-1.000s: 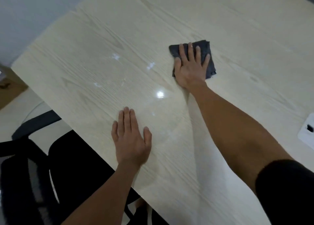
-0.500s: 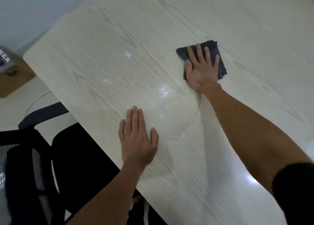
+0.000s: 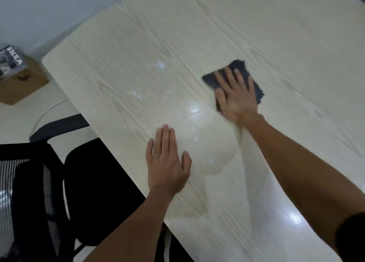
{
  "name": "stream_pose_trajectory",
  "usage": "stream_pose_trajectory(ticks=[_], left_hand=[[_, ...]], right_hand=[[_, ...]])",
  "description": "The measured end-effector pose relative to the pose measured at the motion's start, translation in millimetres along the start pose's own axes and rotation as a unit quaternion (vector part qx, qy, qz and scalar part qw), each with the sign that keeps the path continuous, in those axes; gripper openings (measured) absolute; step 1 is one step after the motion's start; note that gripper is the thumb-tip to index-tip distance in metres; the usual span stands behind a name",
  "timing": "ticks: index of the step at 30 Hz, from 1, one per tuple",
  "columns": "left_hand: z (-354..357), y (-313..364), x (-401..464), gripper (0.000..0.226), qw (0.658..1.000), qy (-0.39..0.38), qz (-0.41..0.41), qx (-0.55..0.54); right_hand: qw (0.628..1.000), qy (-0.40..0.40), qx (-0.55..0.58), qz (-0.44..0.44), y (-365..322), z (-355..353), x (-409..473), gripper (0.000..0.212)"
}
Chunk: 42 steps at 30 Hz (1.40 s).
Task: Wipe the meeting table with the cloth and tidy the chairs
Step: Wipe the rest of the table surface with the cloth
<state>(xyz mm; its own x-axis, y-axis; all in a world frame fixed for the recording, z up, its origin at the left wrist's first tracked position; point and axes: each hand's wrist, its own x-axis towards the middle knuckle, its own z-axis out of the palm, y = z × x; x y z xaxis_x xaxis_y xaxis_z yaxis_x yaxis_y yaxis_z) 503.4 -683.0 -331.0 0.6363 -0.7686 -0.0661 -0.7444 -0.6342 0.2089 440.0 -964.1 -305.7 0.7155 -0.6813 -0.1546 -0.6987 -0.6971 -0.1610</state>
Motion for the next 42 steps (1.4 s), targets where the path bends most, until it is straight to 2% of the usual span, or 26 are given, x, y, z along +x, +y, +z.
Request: stream_pose_trajectory(ticks=[2, 4, 6, 8, 11, 13, 15, 17, 20, 23, 25, 27, 29, 31, 33, 35, 37, 39, 42], left_hand=[[0.3, -0.2, -0.8, 0.078, 1.0, 0.003, 0.001, 0.003], [1.5, -1.6, -0.7, 0.078, 1.0, 0.007, 0.001, 0.008], [2.7, -2.7, 0.3, 0.078, 1.0, 0.011, 0.001, 0.017], [2.0, -4.6, 0.9, 0.078, 1.0, 0.006, 0.002, 0.017], [3.1, -2.8, 0.5, 0.077, 1.0, -0.005, -0.002, -0.004], [-0.1, -4.7, -0.6, 0.075, 1.0, -0.001, 0.0, -0.024], [-4.6, -16.7, 5.2, 0.073, 0.999, 0.027, 0.0, -0.041], [-10.9, -39.8, 19.9, 0.072, 0.997, 0.055, -0.023, -0.041], [-18.4, -83.4, 50.2, 0.073, 0.992, 0.077, -0.092, -0.026], [-21.4, -117.9, 82.9, 0.074, 0.987, 0.079, -0.137, -0.019], [-22.8, -126.3, 93.2, 0.075, 0.987, 0.075, -0.141, -0.014], [-21.7, -127.4, 94.3, 0.075, 0.987, 0.076, -0.143, -0.013], [-22.3, -122.7, 89.9, 0.075, 0.986, 0.084, -0.144, -0.012], [-24.1, -122.2, 92.1, 0.075, 0.985, 0.082, -0.147, -0.02], [-25.6, -121.6, 95.9, 0.075, 0.985, 0.083, -0.152, -0.019], [-25.9, -121.2, 98.3, 0.074, 0.985, 0.077, -0.156, -0.014], [-25.0, -121.9, 98.1, 0.074, 0.985, 0.079, -0.156, -0.011], [-25.1, -121.9, 98.5, 0.074, 0.985, 0.079, -0.151, -0.002], [-24.8, -123.2, 99.4, 0.075, 0.985, 0.067, -0.157, 0.003]], right_hand=[[0.996, 0.004, 0.03, 0.083, -21.9, -4.8, 41.1, 0.062], [0.995, 0.007, 0.042, 0.09, -59.2, 0.1, 66.3, 0.063], [0.999, 0.0, 0.031, 0.026, -94.0, 7.7, 65.2, 0.063], [0.997, -0.007, 0.002, -0.081, -106.0, 17.1, 36.7, 0.061], [0.983, -0.009, -0.009, -0.183, -70.4, 26.7, -23.6, 0.057], [0.989, -0.021, -0.007, -0.147, -35.5, 20.2, -43.3, 0.059], [0.999, -0.027, -0.002, -0.045, -18.2, 6.3, -22.2, 0.062], [0.999, -0.025, 0.017, 0.042, -31.3, -4.8, 25.5, 0.063], [0.998, -0.011, 0.031, 0.056, -91.7, -3.4, 98.1, 0.063], [0.998, -0.017, 0.013, -0.057, -168.8, 12.0, 125.2, 0.061], [0.987, -0.007, 0.0, -0.161, -192.8, 22.7, 101.2, 0.06], [0.968, -0.01, -0.006, -0.252, -180.4, 31.1, 61.4, 0.057], [0.96, -0.01, -0.012, -0.279, -137.3, 34.1, 25.3, 0.055], [0.973, -0.012, -0.014, -0.23, -95.8, 21.5, 30.4, 0.057], [0.991, -0.01, -0.01, -0.13, -80.5, 5.9, 74.5, 0.061], [0.999, -0.009, 0.005, -0.031, -94.0, -6.0, 135.8, 0.063], [1.0, -0.007, 0.026, 0.016, -128.6, -11.2, 192.3, 0.062], [1.0, -0.012, 0.023, -0.002, -173.7, -7.2, 226.7, 0.062], [0.991, -0.025, -0.004, -0.128, -237.0, 7.8, 214.4, 0.061]])
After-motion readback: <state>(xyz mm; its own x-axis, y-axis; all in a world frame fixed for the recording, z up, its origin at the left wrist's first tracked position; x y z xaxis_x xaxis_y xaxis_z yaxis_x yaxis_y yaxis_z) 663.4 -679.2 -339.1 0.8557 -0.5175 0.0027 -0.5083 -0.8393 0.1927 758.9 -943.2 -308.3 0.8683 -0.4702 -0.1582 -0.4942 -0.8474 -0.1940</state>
